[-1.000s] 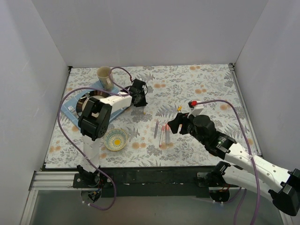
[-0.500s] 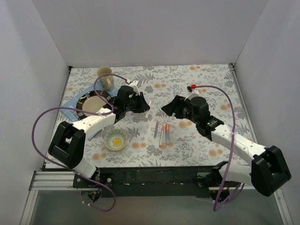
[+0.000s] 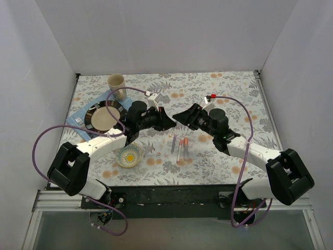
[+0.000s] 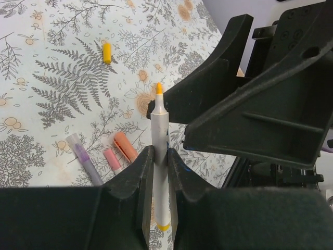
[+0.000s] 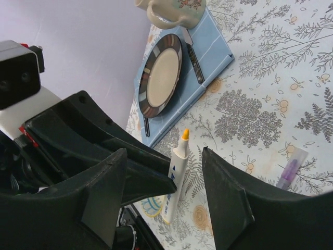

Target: Insert the pens into the pen caps

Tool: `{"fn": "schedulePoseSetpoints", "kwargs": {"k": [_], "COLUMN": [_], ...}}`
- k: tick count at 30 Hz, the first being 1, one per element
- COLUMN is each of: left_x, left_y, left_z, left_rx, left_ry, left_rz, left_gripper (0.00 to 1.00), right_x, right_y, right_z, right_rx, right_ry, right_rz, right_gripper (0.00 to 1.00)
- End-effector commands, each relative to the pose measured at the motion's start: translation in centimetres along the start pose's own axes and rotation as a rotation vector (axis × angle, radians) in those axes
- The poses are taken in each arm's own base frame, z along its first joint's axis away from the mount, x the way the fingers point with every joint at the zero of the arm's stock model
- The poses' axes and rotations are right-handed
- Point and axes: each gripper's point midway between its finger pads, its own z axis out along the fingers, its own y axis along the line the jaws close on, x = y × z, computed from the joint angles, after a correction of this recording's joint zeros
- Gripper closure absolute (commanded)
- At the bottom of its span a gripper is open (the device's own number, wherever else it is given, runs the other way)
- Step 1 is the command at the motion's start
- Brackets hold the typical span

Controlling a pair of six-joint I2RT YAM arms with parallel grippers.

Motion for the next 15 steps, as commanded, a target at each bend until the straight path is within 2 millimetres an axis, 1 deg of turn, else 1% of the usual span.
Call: {"fn": "schedulePoseSetpoints", "kwargs": {"k": [1,3,7,11,12,14,15], "left_x": [-1.4,-1.5,-1.8,-1.8,-1.8,-1.8,-1.9], "left_y": [-2.4,-2.5,-2.7,-3.1,-3.3,-3.5,-3.7], "left_z": [-1.0,-1.0,-1.1,-1.2,-1.3,-1.4,-1.4], "left_rx": [0.077,0.079,0.083,0.101,0.107,0.116,0.122], "left_ry": [-0.052,-0.055,-0.068,-0.069,-0.067,-0.069,-0.07], "left_rz": [0.043,0.048,0.052,0.053,0.052,0.05,0.05], "left_gripper": [1.0,1.0,1.0,1.0,1.0,1.0,1.0], "right_x": [-1.5,-1.4,-1.1,-1.0,-1.1,-1.2,-1.2], "right_y": [1.3,0.9,1.1,1.3,1.5,2.0,2.2], "right_z": [0.4,0.5,0.5,0.6,0.5,0.5,0.4], "right_rx": [-0.039,-0.025,-0.045,-0.052,-0.058,-0.08,-0.089], "right_ry": [-0.062,-0.059,-0.043,-0.037,-0.039,-0.038,-0.037], "right_rz": [0.026,0.029,0.025,0.016,0.013,0.005,-0.003], "right_gripper": [0.35,0.36,0.5,0.59,0.67,0.79,0.97]}}
